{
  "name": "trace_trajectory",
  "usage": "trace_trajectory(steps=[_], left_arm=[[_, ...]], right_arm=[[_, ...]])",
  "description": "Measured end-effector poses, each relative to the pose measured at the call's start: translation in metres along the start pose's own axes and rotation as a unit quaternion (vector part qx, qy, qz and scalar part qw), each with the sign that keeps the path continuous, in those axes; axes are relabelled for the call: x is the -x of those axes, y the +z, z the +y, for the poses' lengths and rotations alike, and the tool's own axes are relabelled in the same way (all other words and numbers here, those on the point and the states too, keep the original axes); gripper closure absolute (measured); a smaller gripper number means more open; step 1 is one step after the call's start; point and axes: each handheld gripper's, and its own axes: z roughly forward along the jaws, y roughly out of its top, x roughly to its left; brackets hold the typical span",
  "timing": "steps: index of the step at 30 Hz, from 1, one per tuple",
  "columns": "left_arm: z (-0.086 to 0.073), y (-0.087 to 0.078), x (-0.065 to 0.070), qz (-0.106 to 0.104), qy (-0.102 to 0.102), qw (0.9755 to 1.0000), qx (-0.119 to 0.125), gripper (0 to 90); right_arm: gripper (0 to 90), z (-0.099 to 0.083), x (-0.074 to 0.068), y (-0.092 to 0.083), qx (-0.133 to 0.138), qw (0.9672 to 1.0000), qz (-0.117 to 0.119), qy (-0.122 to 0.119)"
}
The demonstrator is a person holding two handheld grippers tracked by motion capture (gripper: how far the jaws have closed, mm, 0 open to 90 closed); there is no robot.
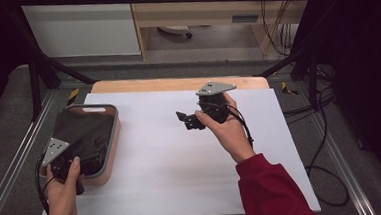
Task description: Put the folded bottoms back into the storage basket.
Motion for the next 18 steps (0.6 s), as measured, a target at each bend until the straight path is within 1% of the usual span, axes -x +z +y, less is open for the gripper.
trace_trajectory(steps=[4,8,12,16,18], left_arm=[[-0.001,0.000,0.000,0.000,0.001,1.0000,-0.002,6.0],[-0.001,0.000,0.000,-0.001,0.000,1.0000,-0.002,5.6],[-0.001,0.000,0.000,-0.001,0.001,1.0000,-0.004,5.4],[-0.001,0.000,0.002,-0.004,0.009,1.0000,-0.001,5.0],[-0.001,0.001,0.003,-0.006,0.009,0.9999,0.001,5.0]], right_arm=[[4.5,-0.004,0.009,-0.011,0.005,0.9999,-0.009,0.005],[4.4,-0.008,0.017,-0.022,0.001,0.9999,-0.015,0.003],[4.1,-0.013,0.025,-0.033,0.002,0.9996,-0.026,0.010],[3.9,-0.018,0.031,-0.041,0.004,0.9993,-0.034,0.010],[3.9,-0.021,0.035,-0.045,0.005,0.9992,-0.038,0.014]])
